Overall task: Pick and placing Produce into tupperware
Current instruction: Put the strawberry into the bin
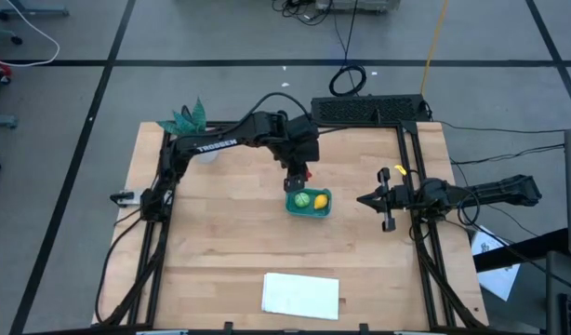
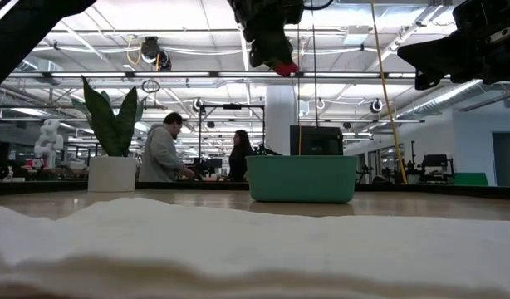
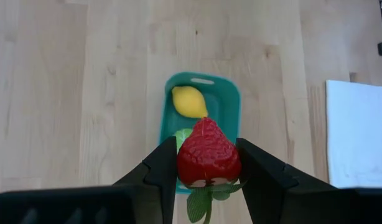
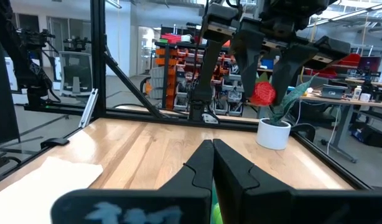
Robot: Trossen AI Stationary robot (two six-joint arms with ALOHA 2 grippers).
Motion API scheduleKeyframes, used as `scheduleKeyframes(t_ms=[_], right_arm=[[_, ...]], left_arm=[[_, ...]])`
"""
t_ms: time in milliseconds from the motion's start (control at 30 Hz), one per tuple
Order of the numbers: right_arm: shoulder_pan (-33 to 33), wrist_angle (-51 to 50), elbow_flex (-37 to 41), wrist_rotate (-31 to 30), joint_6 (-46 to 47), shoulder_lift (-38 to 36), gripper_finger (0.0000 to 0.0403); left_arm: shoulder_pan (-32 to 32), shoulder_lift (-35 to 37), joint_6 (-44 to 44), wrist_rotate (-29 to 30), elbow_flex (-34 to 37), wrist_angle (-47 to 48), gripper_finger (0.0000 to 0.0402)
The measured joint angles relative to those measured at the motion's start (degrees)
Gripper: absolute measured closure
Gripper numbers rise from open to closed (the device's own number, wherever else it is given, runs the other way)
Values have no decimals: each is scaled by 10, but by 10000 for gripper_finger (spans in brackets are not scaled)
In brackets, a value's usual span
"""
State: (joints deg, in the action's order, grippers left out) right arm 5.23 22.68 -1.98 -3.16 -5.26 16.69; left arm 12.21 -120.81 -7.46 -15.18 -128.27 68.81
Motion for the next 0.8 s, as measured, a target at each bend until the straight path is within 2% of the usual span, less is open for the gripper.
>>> scheduleKeyframes(t_ms=[400,800], right_arm=[[0,0,0,0,0,0,403],[0,-7,0,0,1,0,403]], left_arm=[[0,1,-10,1,16,-13,268],[-1,0,-25,1,107,-61,268]])
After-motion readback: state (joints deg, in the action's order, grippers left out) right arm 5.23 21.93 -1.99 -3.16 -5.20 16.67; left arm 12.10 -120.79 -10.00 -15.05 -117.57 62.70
